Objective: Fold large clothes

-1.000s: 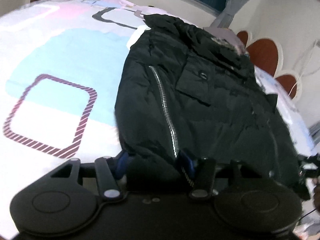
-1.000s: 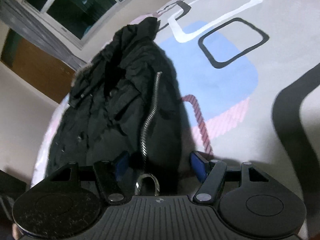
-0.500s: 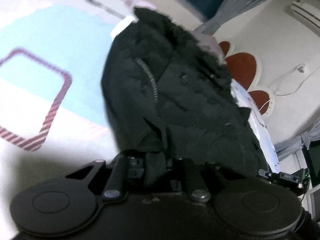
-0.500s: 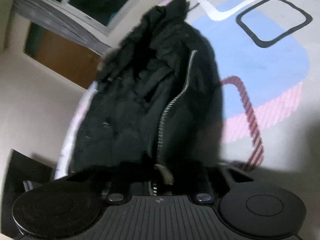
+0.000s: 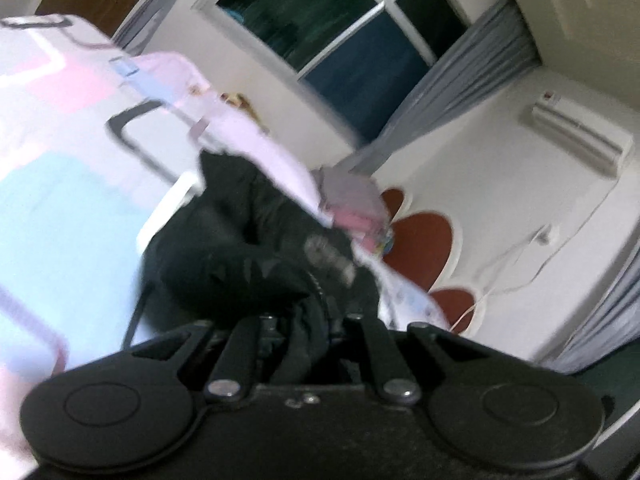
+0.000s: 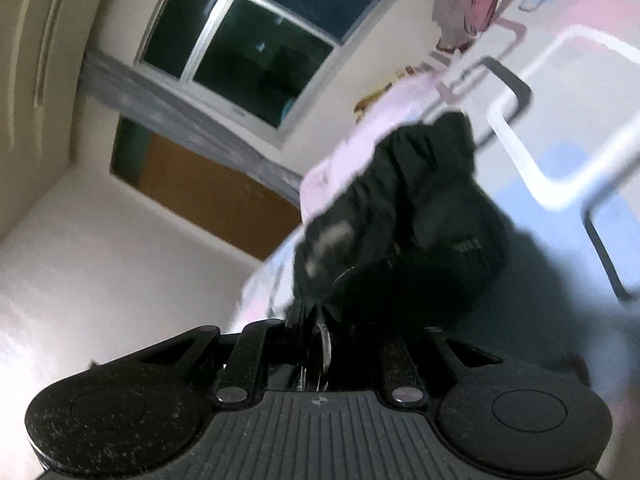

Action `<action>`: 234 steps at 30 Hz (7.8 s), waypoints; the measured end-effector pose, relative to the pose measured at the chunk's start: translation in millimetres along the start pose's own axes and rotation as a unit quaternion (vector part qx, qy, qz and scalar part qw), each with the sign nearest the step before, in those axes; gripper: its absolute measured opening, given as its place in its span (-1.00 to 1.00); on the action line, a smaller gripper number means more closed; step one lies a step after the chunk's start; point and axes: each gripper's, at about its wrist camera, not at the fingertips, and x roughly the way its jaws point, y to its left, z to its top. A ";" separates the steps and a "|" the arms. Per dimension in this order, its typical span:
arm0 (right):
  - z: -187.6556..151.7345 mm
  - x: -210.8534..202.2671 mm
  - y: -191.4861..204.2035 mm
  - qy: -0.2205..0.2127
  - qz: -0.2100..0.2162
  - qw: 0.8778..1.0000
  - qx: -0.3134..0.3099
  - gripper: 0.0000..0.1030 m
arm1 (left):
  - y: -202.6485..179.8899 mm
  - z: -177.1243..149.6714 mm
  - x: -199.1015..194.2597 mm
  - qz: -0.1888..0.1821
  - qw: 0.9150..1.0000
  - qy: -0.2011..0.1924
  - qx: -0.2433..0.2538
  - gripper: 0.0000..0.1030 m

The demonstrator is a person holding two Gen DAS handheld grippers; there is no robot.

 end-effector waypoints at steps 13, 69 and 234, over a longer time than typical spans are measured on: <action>165.5 150.3 -51.1 -0.022 -0.050 0.986 0.160 -0.73 | 41.8 135.2 175.5 0.002 0.999 0.024 -0.039 -0.80; 108.4 369.0 0.7 0.013 -0.232 0.920 -0.315 0.07 | -20.9 137.0 359.0 0.181 0.942 0.095 0.266 -0.32; -36.7 350.1 -10.2 0.003 -0.238 0.923 -0.301 -0.94 | 76.0 -5.1 246.6 0.165 0.977 -0.078 -0.112 -0.26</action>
